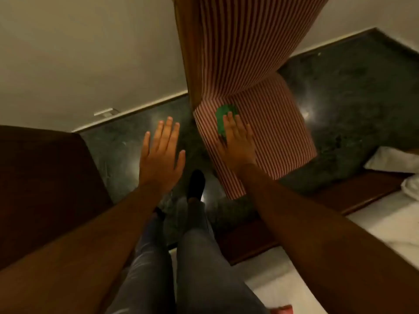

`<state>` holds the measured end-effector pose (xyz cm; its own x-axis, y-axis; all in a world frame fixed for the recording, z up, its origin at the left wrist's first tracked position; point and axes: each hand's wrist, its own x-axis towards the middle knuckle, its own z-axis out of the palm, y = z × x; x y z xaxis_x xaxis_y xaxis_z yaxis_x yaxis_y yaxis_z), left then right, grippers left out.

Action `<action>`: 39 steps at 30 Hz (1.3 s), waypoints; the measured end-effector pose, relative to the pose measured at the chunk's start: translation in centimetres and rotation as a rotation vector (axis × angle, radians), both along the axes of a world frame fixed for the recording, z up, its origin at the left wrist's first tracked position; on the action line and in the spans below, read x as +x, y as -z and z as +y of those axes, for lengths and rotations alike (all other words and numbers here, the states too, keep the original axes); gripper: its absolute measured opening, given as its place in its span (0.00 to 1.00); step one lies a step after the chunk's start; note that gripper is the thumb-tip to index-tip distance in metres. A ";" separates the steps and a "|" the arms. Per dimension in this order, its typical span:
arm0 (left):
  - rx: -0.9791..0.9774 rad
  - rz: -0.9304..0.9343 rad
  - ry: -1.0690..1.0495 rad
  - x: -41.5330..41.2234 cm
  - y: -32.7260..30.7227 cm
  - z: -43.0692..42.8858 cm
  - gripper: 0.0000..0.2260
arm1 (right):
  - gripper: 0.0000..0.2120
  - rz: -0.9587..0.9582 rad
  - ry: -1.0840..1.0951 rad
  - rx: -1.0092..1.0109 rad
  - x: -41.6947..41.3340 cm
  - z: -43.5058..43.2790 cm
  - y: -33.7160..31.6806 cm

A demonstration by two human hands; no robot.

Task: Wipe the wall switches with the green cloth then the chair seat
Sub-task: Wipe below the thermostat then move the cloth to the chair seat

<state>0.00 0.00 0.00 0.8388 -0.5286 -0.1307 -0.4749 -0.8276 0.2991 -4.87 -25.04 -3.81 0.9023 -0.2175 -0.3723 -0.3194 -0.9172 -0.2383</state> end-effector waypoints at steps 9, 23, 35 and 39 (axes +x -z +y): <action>0.069 0.081 0.027 -1.4 5.0 -0.9 0.34 | 0.46 0.183 -0.089 0.004 2.2 -3.3 7.4; 0.199 0.061 -0.003 -1.5 4.3 1.6 0.35 | 0.42 0.139 0.019 0.229 5.3 -3.5 6.9; -0.009 -0.319 -0.128 4.5 -11.5 3.2 0.35 | 0.36 -0.290 -0.129 0.272 5.7 3.1 -12.3; -0.044 -0.460 -0.195 6.1 -18.4 5.9 0.36 | 0.43 -0.448 -0.206 0.319 8.4 5.6 -20.1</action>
